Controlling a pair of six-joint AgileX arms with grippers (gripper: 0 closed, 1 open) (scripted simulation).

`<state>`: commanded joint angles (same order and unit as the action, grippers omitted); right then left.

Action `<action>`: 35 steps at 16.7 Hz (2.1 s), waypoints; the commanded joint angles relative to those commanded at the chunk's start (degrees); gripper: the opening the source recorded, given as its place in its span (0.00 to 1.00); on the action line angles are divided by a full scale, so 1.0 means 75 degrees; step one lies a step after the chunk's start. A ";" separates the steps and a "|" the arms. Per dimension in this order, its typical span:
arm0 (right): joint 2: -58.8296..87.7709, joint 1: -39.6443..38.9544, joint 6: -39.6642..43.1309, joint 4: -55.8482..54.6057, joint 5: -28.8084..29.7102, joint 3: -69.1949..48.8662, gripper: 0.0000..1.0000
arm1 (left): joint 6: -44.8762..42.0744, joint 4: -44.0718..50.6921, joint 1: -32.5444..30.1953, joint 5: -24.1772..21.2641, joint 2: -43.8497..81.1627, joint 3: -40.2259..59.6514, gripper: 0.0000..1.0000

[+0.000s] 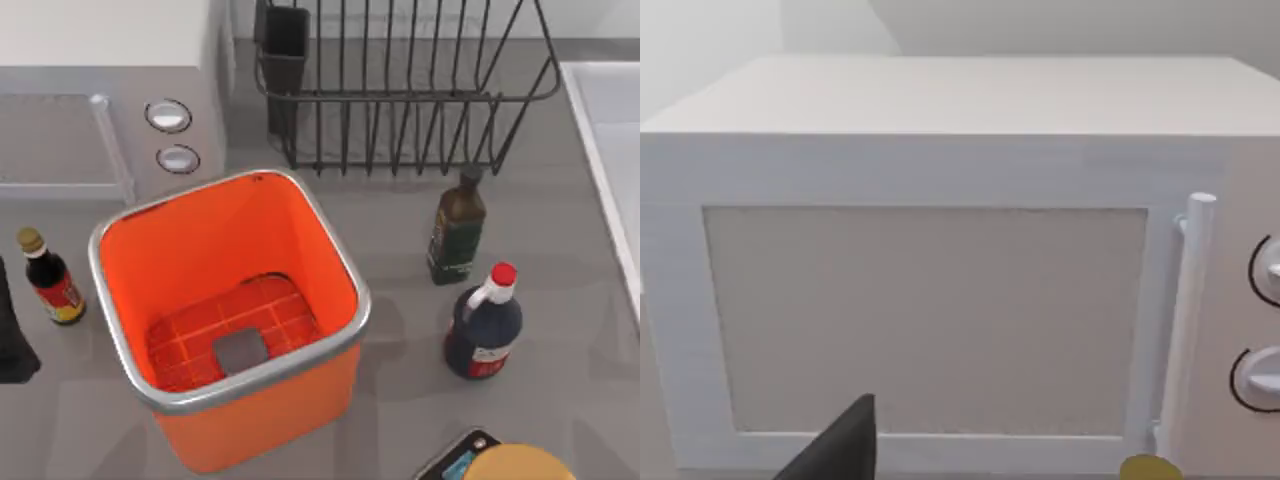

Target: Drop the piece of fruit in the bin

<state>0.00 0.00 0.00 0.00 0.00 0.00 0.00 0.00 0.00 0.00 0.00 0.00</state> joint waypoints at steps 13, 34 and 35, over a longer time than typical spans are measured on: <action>0.0000 0.0000 0.0000 0.0000 0.0000 0.0000 1.00 | -0.1541 0.3858 0.0823 0.0106 0.5279 0.3384 1.00; 0.0000 0.0000 0.0000 0.0000 0.0000 0.0000 1.00 | -0.3489 0.7752 0.1964 0.0113 1.3990 0.9676 1.00; 0.0000 0.0000 0.0000 0.0000 0.0000 0.0000 1.00 | -0.3477 0.7706 0.1968 0.0116 1.3972 0.9604 1.00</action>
<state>0.00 0.00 0.00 0.00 0.00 0.00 -26.08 57.80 14.76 0.87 104.79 72.03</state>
